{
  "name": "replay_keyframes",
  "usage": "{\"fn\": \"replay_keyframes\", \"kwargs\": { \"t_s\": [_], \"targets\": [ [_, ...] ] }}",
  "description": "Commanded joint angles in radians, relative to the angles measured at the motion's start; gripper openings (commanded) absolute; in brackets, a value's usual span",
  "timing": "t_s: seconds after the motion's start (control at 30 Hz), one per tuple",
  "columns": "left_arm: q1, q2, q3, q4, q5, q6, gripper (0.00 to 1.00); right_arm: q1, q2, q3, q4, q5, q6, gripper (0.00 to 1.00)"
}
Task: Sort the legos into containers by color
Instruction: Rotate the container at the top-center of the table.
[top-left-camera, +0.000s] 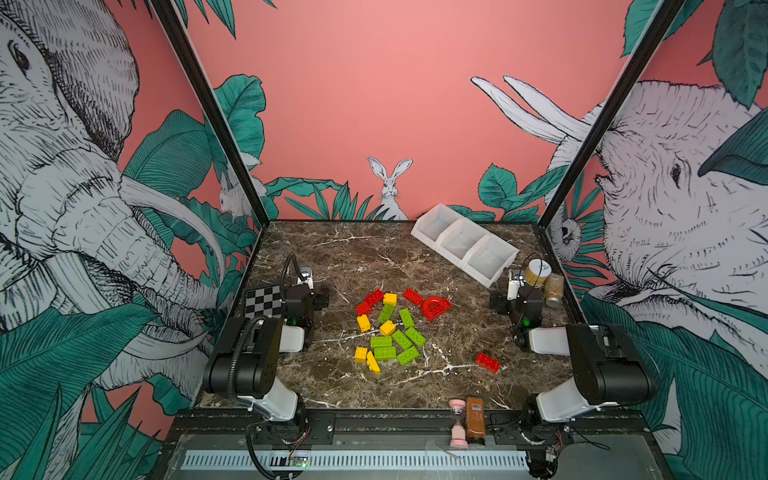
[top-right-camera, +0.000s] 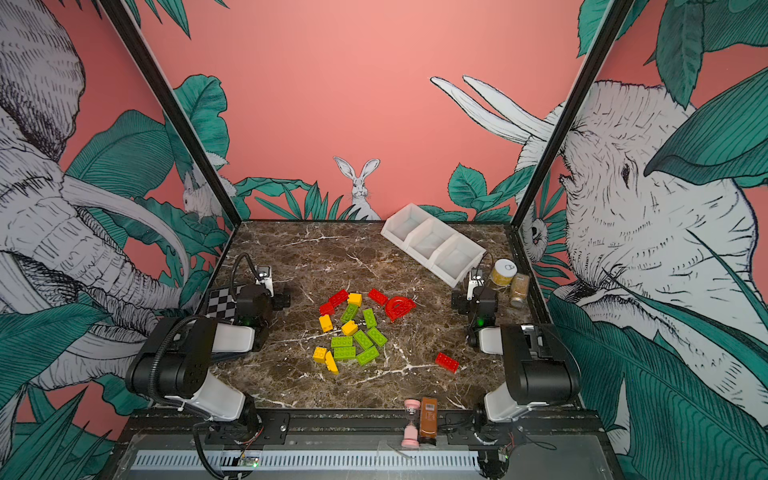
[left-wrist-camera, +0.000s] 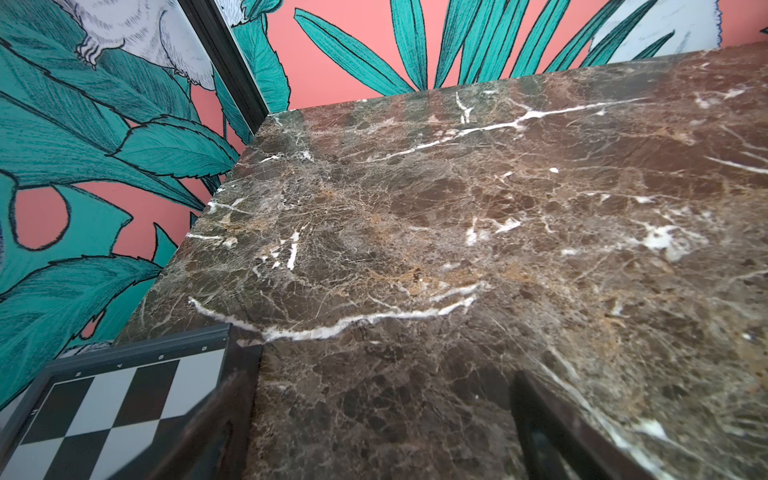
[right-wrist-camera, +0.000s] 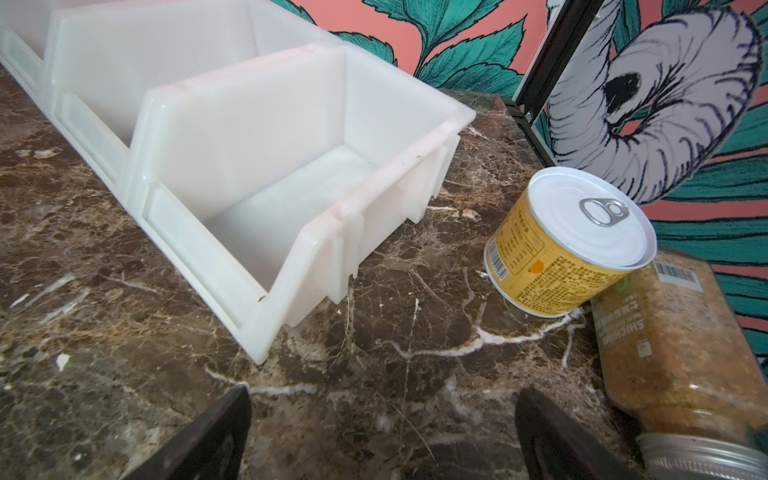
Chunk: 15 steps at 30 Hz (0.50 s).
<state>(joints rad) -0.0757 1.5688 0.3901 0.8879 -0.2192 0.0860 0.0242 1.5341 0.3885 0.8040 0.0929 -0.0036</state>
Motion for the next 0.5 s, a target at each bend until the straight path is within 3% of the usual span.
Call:
{"fn": "replay_keyframes", "kwargs": {
  "t_s": [0.0, 0.13, 0.27, 0.4, 0.47],
  "targets": [
    [0.004, -0.019, 0.006, 0.006, 0.009, -0.002, 0.98, -0.001, -0.008, 0.021, 0.030, -0.002, -0.001, 0.98],
    [0.004, -0.019, 0.006, 0.006, 0.009, -0.003, 0.98, 0.000, -0.016, 0.045, 0.000, -0.004, -0.002, 0.98],
    [0.004, -0.032, 0.015, 0.000, -0.015, 0.002, 0.98, 0.002, -0.157, 0.241, -0.475, 0.042, 0.059, 0.95],
    [-0.001, -0.192, 0.138, -0.375, 0.004, -0.014, 0.99, 0.014, -0.244, 0.456, -0.903, -0.010, 0.280, 0.89],
    [-0.002, -0.294, 0.203, -0.573, 0.040, -0.130, 0.98, 0.055, -0.227, 0.562, -1.065, -0.041, 0.339, 0.87]
  ]
}}
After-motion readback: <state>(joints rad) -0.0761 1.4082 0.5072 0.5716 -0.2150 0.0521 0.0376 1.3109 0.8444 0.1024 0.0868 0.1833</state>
